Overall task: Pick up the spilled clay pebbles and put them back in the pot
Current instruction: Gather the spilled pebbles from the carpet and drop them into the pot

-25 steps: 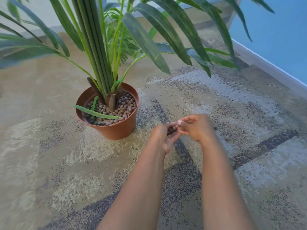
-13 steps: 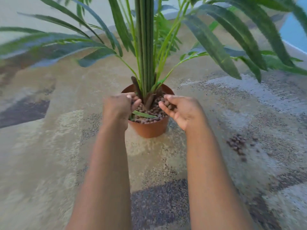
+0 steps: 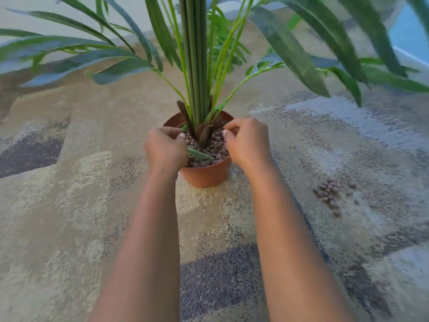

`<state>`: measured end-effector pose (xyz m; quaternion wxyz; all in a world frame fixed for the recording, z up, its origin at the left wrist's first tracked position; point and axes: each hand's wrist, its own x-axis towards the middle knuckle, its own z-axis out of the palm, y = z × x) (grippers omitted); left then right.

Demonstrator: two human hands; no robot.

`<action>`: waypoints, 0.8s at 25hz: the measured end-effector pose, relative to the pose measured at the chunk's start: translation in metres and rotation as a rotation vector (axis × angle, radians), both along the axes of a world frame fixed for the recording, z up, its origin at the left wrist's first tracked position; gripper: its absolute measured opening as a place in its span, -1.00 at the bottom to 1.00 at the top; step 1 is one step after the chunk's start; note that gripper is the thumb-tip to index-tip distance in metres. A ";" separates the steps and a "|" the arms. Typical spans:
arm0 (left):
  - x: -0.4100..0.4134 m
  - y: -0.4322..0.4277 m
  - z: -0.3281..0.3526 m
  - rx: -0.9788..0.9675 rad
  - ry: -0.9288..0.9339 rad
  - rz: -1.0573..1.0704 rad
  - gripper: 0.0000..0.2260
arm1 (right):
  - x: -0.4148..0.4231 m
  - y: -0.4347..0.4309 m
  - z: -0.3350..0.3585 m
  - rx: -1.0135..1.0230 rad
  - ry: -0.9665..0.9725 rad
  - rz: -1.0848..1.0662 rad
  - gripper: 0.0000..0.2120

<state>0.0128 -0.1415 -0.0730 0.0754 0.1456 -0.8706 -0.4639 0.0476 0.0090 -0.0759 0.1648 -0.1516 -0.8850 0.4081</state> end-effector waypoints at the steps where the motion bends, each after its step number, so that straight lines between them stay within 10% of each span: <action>1: 0.004 0.008 0.001 0.039 0.046 0.036 -0.87 | 0.004 0.012 -0.001 -0.010 0.034 -0.045 -0.86; 9: 0.059 0.106 -0.018 0.105 0.649 0.023 -0.87 | 0.073 0.122 -0.088 -0.049 -0.172 -0.530 -0.81; 20: 0.100 0.191 -0.139 0.140 -0.249 -0.787 -0.53 | 0.115 0.165 -0.159 0.304 -0.496 -0.224 -0.55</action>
